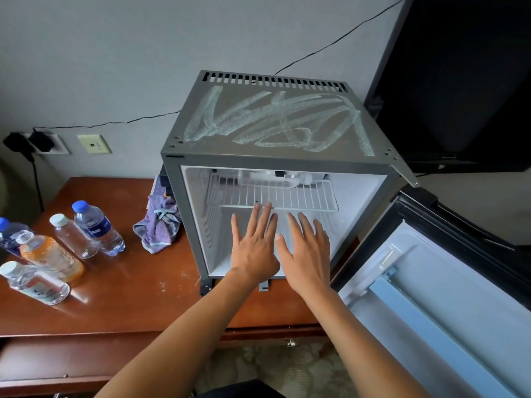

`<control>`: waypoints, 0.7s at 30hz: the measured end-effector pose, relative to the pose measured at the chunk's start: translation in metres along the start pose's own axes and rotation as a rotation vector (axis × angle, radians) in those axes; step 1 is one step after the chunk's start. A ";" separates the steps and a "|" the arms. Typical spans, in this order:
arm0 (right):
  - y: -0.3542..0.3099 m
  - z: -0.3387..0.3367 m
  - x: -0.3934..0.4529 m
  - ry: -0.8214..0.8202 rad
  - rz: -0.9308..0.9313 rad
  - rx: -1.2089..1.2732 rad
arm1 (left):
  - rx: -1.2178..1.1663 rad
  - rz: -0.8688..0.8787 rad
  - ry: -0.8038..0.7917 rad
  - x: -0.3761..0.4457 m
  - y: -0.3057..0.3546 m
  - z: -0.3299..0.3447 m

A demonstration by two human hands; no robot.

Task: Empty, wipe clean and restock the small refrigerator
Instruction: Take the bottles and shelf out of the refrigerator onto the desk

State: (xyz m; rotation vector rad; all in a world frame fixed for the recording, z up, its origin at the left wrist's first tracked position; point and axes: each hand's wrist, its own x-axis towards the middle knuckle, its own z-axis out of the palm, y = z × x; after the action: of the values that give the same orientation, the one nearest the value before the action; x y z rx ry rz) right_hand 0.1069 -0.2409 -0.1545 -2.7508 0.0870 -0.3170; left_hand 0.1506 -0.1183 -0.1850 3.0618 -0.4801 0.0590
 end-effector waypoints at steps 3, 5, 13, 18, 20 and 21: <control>-0.002 0.002 0.007 0.008 -0.002 -0.008 | -0.024 0.006 0.024 -0.001 0.000 0.001; -0.002 0.003 0.015 0.044 -0.018 -0.008 | -0.056 0.011 0.040 -0.004 0.000 0.000; -0.011 0.008 0.065 0.068 -0.162 -0.178 | -0.062 0.035 -0.020 -0.029 -0.002 0.002; -0.011 0.003 0.088 0.162 -0.185 -0.227 | -0.064 0.006 -0.020 -0.035 -0.013 0.000; -0.012 0.001 0.093 0.162 -0.187 -0.221 | -0.071 -0.005 -0.004 -0.036 -0.016 -0.003; -0.012 0.000 0.094 0.155 -0.186 -0.219 | -0.080 -0.006 0.020 -0.036 -0.018 -0.004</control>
State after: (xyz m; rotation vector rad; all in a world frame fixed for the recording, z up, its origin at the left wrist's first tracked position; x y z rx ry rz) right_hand 0.1986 -0.2391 -0.1308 -2.9527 -0.1009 -0.6043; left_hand 0.1221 -0.0902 -0.1829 2.9816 -0.4608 0.0680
